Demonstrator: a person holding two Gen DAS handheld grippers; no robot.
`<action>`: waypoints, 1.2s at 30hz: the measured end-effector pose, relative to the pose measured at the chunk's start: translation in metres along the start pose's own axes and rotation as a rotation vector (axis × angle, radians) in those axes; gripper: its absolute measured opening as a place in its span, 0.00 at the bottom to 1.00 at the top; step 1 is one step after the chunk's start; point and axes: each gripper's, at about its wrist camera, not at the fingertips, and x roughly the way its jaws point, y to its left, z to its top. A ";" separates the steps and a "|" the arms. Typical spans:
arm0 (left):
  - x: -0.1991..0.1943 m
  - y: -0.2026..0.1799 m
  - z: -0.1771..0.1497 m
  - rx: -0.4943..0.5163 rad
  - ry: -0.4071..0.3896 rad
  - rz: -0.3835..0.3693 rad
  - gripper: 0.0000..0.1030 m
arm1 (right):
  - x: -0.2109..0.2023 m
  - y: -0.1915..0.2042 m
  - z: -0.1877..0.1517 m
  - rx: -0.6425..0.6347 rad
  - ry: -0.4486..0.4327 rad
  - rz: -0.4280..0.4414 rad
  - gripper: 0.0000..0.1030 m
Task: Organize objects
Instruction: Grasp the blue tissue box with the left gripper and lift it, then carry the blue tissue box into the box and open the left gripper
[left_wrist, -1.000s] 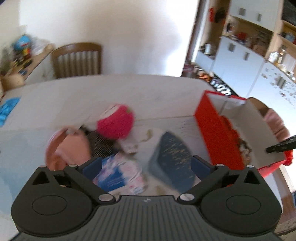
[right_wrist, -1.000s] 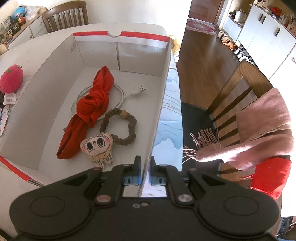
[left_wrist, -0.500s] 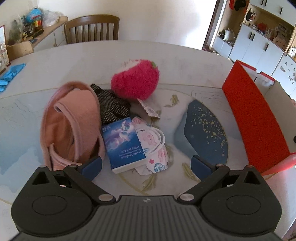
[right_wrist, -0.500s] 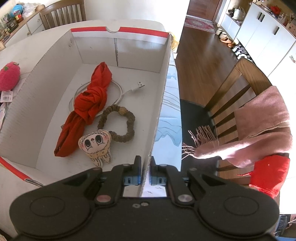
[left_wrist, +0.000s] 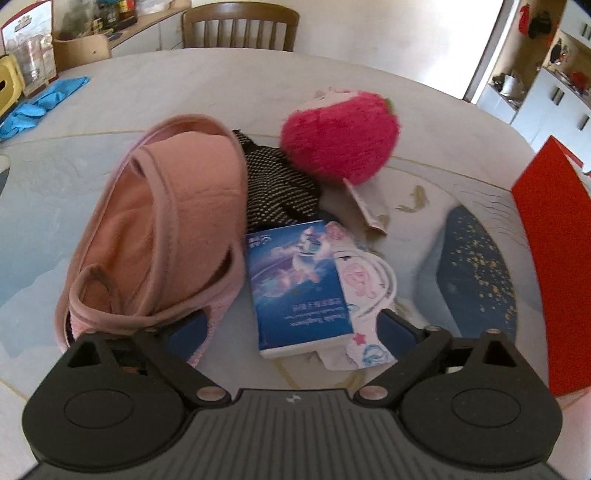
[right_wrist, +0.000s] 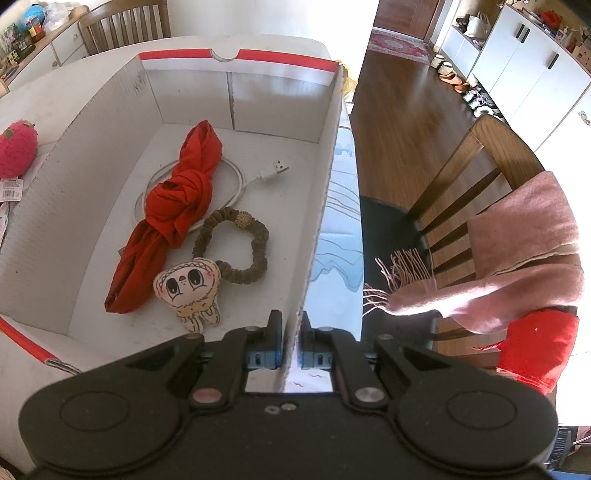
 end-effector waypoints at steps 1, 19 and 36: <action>0.001 0.001 0.000 -0.003 0.001 0.005 0.83 | 0.000 0.000 0.000 0.000 0.000 0.000 0.06; -0.022 -0.004 -0.008 -0.004 -0.010 -0.016 0.48 | 0.000 0.002 0.000 -0.012 -0.004 0.000 0.05; -0.090 -0.070 -0.007 0.105 -0.027 -0.207 0.48 | -0.002 0.002 -0.002 -0.015 -0.009 0.012 0.06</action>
